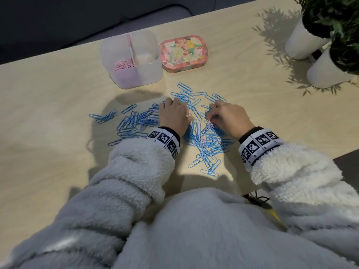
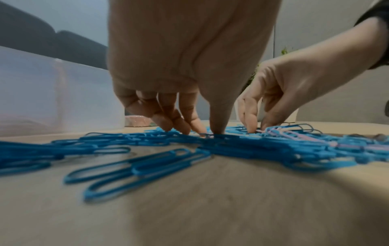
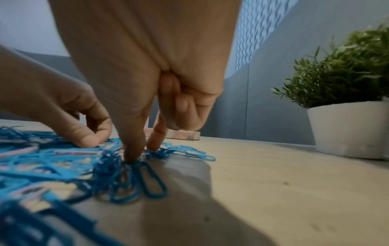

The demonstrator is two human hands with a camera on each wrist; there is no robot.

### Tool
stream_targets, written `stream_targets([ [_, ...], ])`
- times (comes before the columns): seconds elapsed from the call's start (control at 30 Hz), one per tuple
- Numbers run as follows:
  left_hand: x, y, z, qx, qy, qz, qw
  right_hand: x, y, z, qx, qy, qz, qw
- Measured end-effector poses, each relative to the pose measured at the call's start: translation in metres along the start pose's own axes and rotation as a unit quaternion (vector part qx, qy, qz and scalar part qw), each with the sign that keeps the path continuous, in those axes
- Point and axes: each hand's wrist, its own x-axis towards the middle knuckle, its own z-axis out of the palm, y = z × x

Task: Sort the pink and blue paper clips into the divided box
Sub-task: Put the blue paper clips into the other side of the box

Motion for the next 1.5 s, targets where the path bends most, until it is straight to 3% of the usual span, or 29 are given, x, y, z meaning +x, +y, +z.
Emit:
stream_targets([
  [0.13,0.003,-0.002,-0.003,-0.049,-0.028,-0.012,0.998,0.0,0.001,-0.003,0.0,-0.004,-0.004,1.0],
  [0.23,0.003,-0.017,-0.009,-0.19,-0.033,-0.049,0.98,0.0,0.012,-0.004,0.188,0.024,0.061,0.98],
  [0.33,0.004,-0.035,-0.015,-0.369,-0.037,-0.081,0.925,-0.003,0.013,-0.012,0.344,0.077,0.094,0.931],
  [0.4,0.004,-0.042,-0.021,-0.442,-0.046,-0.082,0.892,-0.005,0.008,-0.019,0.424,0.081,0.134,0.892],
  [0.43,0.004,-0.045,-0.024,-0.446,-0.051,-0.082,0.89,-0.005,0.007,-0.021,0.463,0.082,0.158,0.868],
  [0.57,0.01,-0.053,-0.023,-0.365,-0.044,-0.07,0.927,-0.003,0.009,-0.027,0.581,0.071,0.209,0.783],
  [0.67,0.012,-0.053,-0.019,-0.387,-0.061,-0.072,0.917,-0.002,0.013,-0.028,0.728,0.049,0.254,0.634],
  [0.7,0.012,-0.053,-0.019,-0.397,-0.061,-0.074,0.913,-0.002,0.014,-0.029,0.744,0.034,0.255,0.617],
  [0.73,0.013,-0.053,-0.018,-0.405,-0.059,-0.075,0.909,-0.002,0.014,-0.028,0.744,0.019,0.258,0.617],
  [0.8,0.012,-0.052,-0.017,-0.417,-0.066,-0.073,0.904,-0.002,0.009,-0.025,0.697,0.013,0.269,0.665],
  [0.83,0.011,-0.051,-0.017,-0.424,-0.074,-0.071,0.9,-0.003,0.006,-0.021,0.651,0.022,0.26,0.713],
  [0.93,0.009,-0.048,-0.017,-0.444,-0.093,-0.062,0.889,-0.005,-0.001,-0.007,0.398,0.02,0.134,0.907],
  [0.97,0.007,-0.046,-0.019,-0.446,-0.094,-0.063,0.888,-0.006,-0.003,-0.004,0.29,-0.006,0.094,0.952],
  [1.0,0.006,-0.045,-0.019,-0.451,-0.095,-0.062,0.885,-0.008,-0.006,-0.004,0.194,-0.032,0.072,0.978],
  [1.07,0.003,-0.043,-0.02,-0.472,-0.107,-0.053,0.873,-0.009,-0.012,-0.003,0.079,-0.055,0.051,0.994],
  [1.17,0.0,-0.042,-0.021,-0.476,-0.118,-0.037,0.87,-0.005,-0.017,-0.002,0.047,-0.035,0.042,0.997],
  [1.27,0.002,-0.042,-0.019,-0.417,-0.09,-0.023,0.904,-0.002,-0.013,-0.004,0.119,-0.033,0.06,0.991],
  [1.37,0.002,-0.041,-0.017,-0.307,-0.061,-0.022,0.949,0.001,0.001,-0.005,0.238,0.014,0.116,0.964],
  [1.5,0.0,-0.036,-0.014,-0.116,0.019,-0.002,0.993,-0.004,0.018,-0.009,0.185,0.031,0.182,0.965],
])
